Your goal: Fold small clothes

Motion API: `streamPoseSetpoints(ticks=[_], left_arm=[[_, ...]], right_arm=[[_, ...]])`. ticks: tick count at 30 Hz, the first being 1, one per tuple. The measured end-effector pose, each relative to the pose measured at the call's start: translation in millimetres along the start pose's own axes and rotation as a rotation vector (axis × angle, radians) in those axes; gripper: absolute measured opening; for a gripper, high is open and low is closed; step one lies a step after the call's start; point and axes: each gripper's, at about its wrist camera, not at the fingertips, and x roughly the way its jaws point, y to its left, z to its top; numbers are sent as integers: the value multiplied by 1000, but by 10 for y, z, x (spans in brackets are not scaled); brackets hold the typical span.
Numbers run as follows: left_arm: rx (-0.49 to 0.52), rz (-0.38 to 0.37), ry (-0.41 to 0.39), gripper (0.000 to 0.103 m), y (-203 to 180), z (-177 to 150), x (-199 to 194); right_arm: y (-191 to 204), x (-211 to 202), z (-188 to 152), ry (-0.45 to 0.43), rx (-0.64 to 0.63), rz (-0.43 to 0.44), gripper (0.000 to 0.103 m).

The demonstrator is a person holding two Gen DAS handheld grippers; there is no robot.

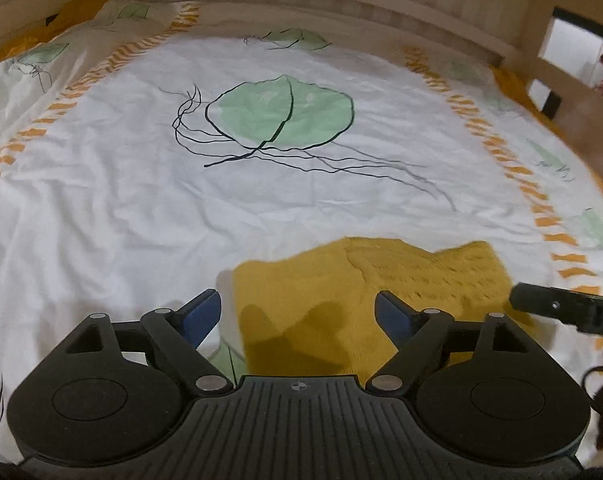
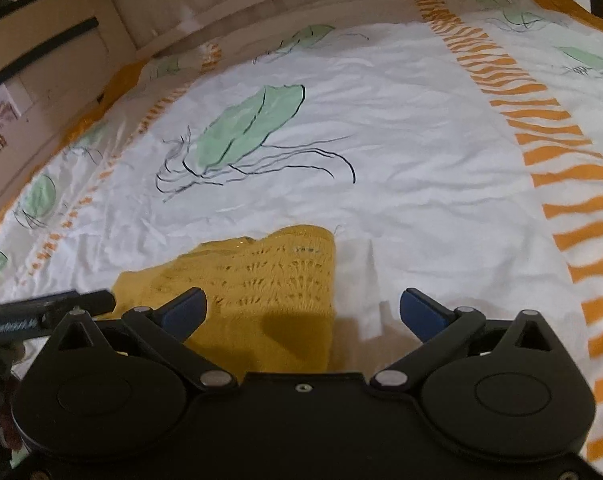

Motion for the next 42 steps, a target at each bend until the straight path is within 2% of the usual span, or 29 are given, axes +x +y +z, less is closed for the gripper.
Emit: streamPoseSetpoints(ticks=[5, 6, 9, 17, 24, 27, 31, 34, 36, 39, 42], left_arm=[[10, 78, 68, 84, 13, 40, 381], [11, 86, 76, 88, 24, 41, 441], [8, 97, 81, 99, 68, 31, 567], [14, 110, 82, 101, 82, 115, 629], [52, 128, 63, 99, 28, 115, 568], [46, 127, 59, 99, 49, 111, 548], [32, 128, 55, 99, 83, 123, 518], [14, 132, 45, 99, 132, 123, 456], [-5, 130, 39, 99, 177, 119, 394], [-27, 118, 23, 99, 234, 111, 260], [-39, 112, 0, 99, 268, 92, 56]], right_arm=[[-28, 268, 22, 51, -35, -65, 103], [-53, 317, 15, 60, -35, -75, 103], [-140, 395, -10, 66, -5, -66, 103], [-218, 394, 6, 36, 12, -53, 103], [-372, 236, 76, -32, 92, -129, 103], [-228, 161, 112, -59, 31, -104, 103], [125, 219, 157, -42, -117, -69, 103], [322, 402, 178, 11, -214, -73, 103], [337, 591, 192, 61, -235, -105, 103], [144, 738, 258, 74, -145, -122, 103], [23, 609, 345, 28, -76, -155, 103]])
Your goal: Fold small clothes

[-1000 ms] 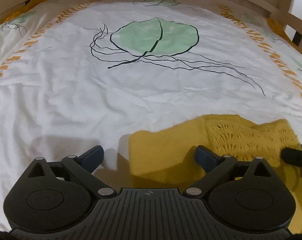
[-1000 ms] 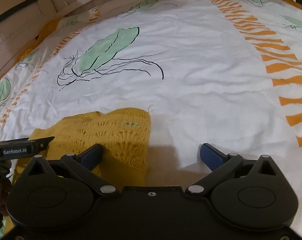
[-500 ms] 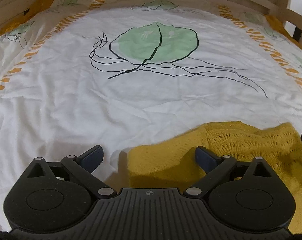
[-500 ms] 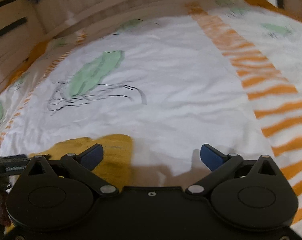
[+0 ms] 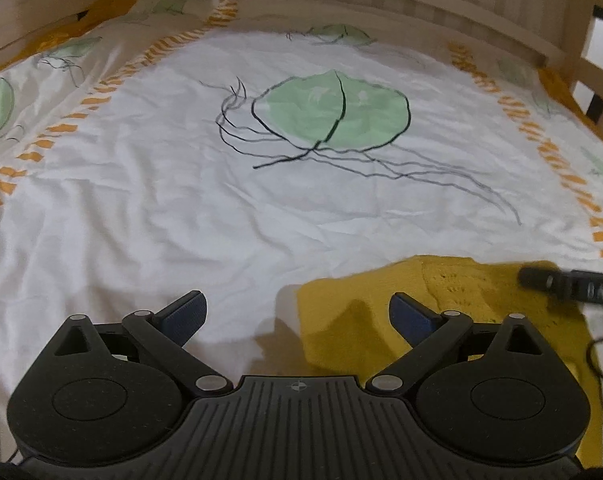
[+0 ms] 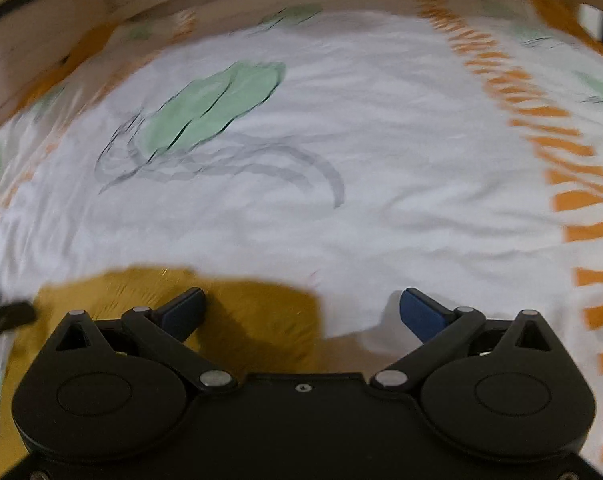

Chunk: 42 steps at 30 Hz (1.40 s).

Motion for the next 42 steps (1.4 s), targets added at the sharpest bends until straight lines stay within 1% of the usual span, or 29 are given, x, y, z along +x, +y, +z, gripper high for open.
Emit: streamPoseSetpoints(ticks=[2, 5, 7, 9, 11, 12, 14, 15, 16, 18, 19, 21, 23, 25, 27, 29, 30, 31, 32, 35, 37, 39, 42], left_arm=[[2, 7, -28, 99, 12, 0, -156], [27, 30, -95, 99, -34, 7, -522], [55, 49, -141, 99, -108, 25, -795], [94, 87, -187, 99, -203, 33, -1057], [125, 146, -222, 99, -306, 24, -1266], [138, 181, -233, 99, -369, 8, -1352], [172, 228, -219, 99, -476, -33, -1444], [188, 220, -192, 99, -521, -52, -1469], [194, 188, -161, 99, -547, -68, -1480], [176, 96, -93, 99, -566, -129, -1468], [165, 68, -62, 99, -569, -166, -1450], [151, 41, -13, 99, -587, -240, -1400], [148, 37, 13, 99, -594, -325, -1355], [144, 32, 40, 99, -592, -393, -1319], [133, 29, 65, 99, -570, -433, -1278], [122, 27, 81, 99, -545, -519, -1324], [115, 26, 89, 99, -532, -555, -1337], [109, 27, 98, 99, -520, -592, -1354], [104, 29, 104, 99, -512, -649, -1415], [93, 32, 124, 99, -480, -713, -1427], [86, 36, 139, 99, -452, -759, -1424], [72, 35, 155, 99, -420, -807, -1423], [55, 28, 183, 99, -368, -884, -1412]], right_arm=[[-55, -201, 35, -48, 29, -1, 103], [-95, -683, 53, -170, 72, 63, 103], [-78, -1012, 55, -238, 90, 82, 103], [-48, -1330, 29, -297, 102, 95, 103], [-22, -1573, -24, -339, 121, 116, 103], [-11, -1666, -60, -362, 123, 128, 103], [34, -1806, -145, -383, 113, 132, 103], [46, -1851, -183, -372, 110, 132, 103], [70, -1886, -216, -356, 107, 140, 103], [94, -1942, -309, -318, 118, 147, 103], [95, -1962, -356, -294, 122, 153, 103], [116, -1985, -462, -248, 117, 180, 103], [163, -2029, -568, -212, 113, 154, 103], [237, -2066, -659, -185, 85, 81, 103], [313, -2102, -741, -133, 68, -38, 103], [361, -2075, -778, -75, 67, -143, 103], [370, -2040, -794, -48, 66, -178, 103], [373, -2013, -820, -23, 61, -191, 103], [363, -1979, -843, 1, 62, -177, 103], [281, -1956, -945, 55, 127, -98, 103], [256, -1943, -1006, 86, 152, -64, 103], [284, -1965, -1085, 102, 162, -61, 103], [348, -1978, -1194, 121, 144, -73, 103]])
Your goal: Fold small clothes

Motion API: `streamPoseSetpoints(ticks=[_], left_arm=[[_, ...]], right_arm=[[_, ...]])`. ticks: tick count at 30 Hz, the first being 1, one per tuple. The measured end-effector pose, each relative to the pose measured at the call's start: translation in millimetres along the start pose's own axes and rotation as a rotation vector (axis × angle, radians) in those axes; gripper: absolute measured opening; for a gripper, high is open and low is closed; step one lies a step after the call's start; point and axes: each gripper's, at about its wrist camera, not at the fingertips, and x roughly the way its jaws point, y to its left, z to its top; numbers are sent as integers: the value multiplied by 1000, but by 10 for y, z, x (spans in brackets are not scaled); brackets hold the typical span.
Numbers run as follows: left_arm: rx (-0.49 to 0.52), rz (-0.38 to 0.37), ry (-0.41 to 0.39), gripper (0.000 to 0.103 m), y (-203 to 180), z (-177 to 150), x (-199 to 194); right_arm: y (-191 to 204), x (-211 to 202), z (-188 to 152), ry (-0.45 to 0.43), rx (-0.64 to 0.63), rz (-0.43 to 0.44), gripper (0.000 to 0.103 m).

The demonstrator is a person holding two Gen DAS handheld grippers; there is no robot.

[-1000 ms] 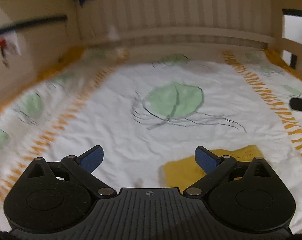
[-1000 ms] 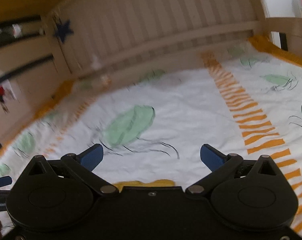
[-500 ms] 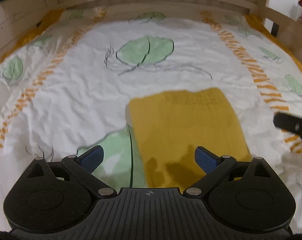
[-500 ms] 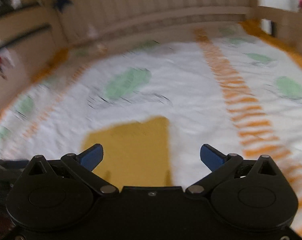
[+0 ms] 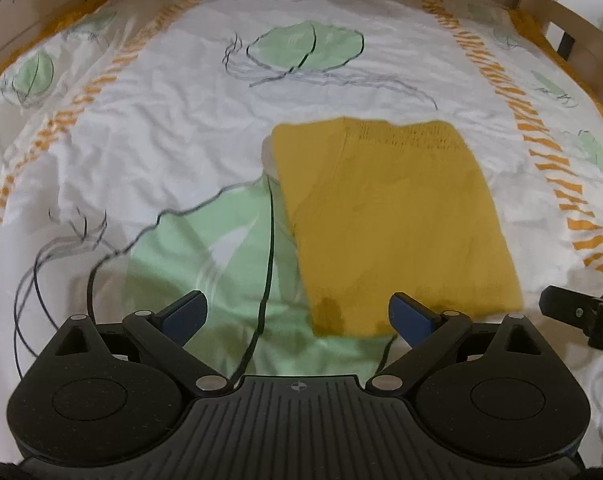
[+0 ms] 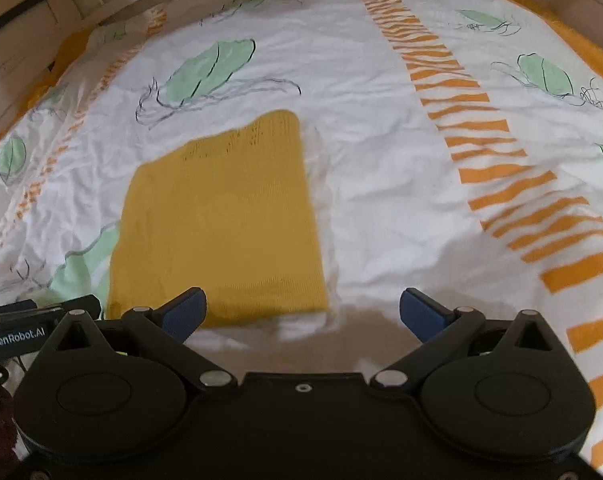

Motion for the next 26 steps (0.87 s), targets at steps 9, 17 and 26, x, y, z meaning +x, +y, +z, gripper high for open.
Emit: streamPoseSetpoints(ticks=[9, 17, 26], left_arm=[[-16, 1, 30, 98, 52, -145, 37], [-25, -10, 39, 97, 74, -168, 53], [-18, -14, 37, 97, 56, -167, 64]], right_arm=[[132, -53, -149, 12, -92, -48, 103], [122, -48, -136, 14, -83, -46, 103], [146, -9, -122, 25, -78, -39, 103]])
